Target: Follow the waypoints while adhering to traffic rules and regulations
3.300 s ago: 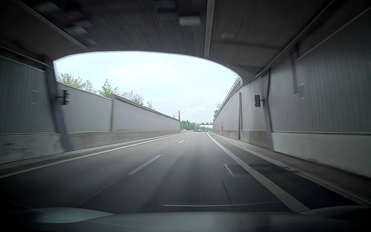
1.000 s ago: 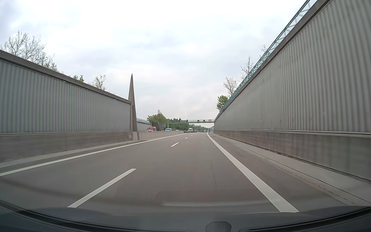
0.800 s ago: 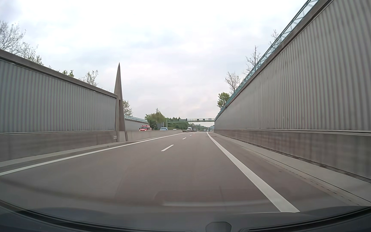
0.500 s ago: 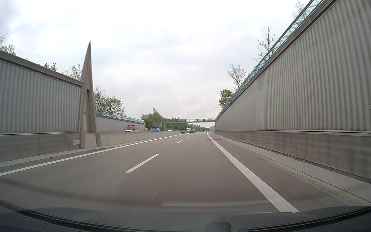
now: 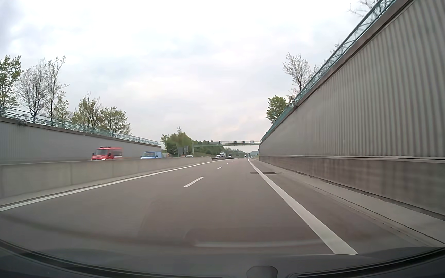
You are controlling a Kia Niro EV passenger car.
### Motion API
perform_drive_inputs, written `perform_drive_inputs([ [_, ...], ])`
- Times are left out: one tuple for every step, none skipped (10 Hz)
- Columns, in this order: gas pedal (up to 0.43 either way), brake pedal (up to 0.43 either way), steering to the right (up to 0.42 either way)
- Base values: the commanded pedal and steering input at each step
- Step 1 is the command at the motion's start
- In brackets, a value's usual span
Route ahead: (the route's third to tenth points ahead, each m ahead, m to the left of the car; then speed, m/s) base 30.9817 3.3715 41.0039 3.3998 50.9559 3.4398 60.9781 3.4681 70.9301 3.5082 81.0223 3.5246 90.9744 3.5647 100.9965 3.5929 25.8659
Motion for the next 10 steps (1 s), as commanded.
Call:
perform_drive_inputs([
  [0.15, 0.0, 0.001],
  [0.15, 0.0, 0.001],
  [0.15, 0.0, 0.0],
  [0.15, 0.0, 0.0],
  [0.15, 0.0, -0.001],
  [0.15, 0.0, -0.001],
  [0.15, 0.0, 0.0],
  [0.15, 0.0, 0.0],
  [0.15, 0.0, 0.0],
  [0.15, 0.0, 0.0],
])
